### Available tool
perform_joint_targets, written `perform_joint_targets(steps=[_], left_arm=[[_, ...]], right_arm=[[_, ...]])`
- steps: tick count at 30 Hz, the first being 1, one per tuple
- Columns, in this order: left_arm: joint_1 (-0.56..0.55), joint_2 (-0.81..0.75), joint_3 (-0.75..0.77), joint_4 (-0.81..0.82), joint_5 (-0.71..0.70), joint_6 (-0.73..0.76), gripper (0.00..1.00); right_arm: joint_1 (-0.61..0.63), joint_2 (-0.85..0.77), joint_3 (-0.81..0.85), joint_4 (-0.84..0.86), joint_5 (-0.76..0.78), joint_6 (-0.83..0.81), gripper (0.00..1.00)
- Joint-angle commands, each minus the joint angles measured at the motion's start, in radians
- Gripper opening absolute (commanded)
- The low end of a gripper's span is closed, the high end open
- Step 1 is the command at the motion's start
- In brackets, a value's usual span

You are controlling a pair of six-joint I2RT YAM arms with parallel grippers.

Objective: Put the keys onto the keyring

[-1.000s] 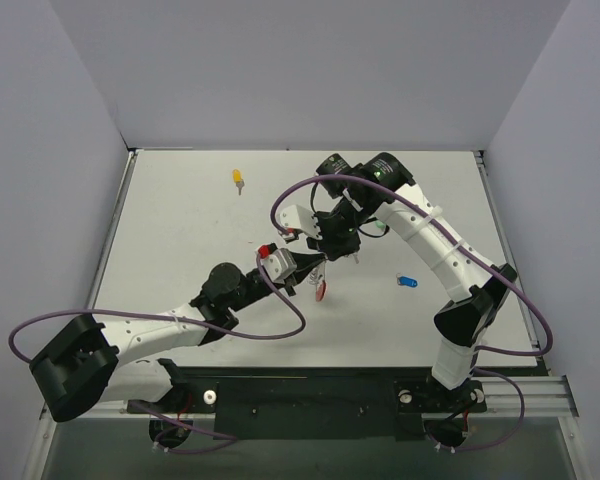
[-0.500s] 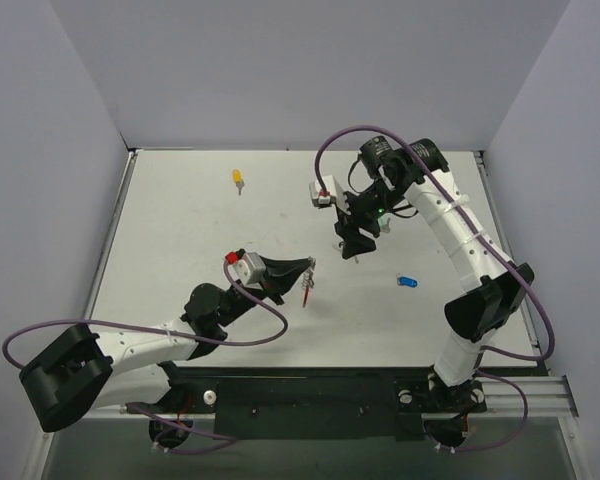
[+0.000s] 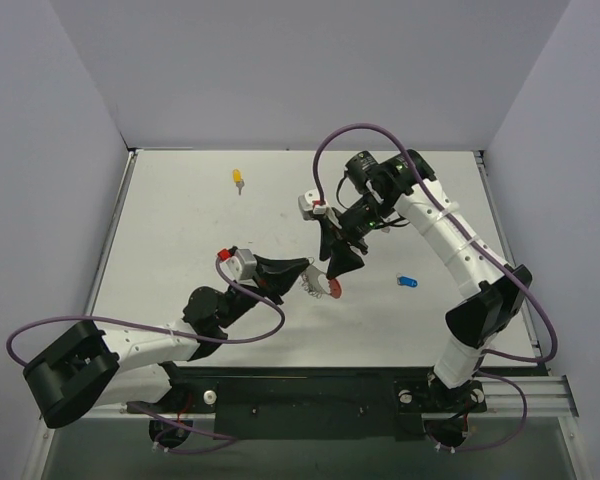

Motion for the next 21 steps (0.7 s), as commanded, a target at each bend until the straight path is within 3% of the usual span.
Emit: perform_joint_targets(steps=[1, 11, 21], left_arm=[[0.003, 0.005, 0.033, 0.262, 0.025, -0.033, 0.00], [0.001, 0.008, 0.044, 0.268, 0.057, -0.047, 0.00], [0.001, 0.018, 0.052, 0.284, 0.062, -0.061, 0.00]], right_arm=[[0.012, 0.033, 0.037, -0.053, -0.057, 0.021, 0.46], [0.001, 0.056, 0.046, -0.027, -0.058, 0.050, 0.44], [0.025, 0.082, 0.063, -0.026, -0.054, 0.058, 0.32]])
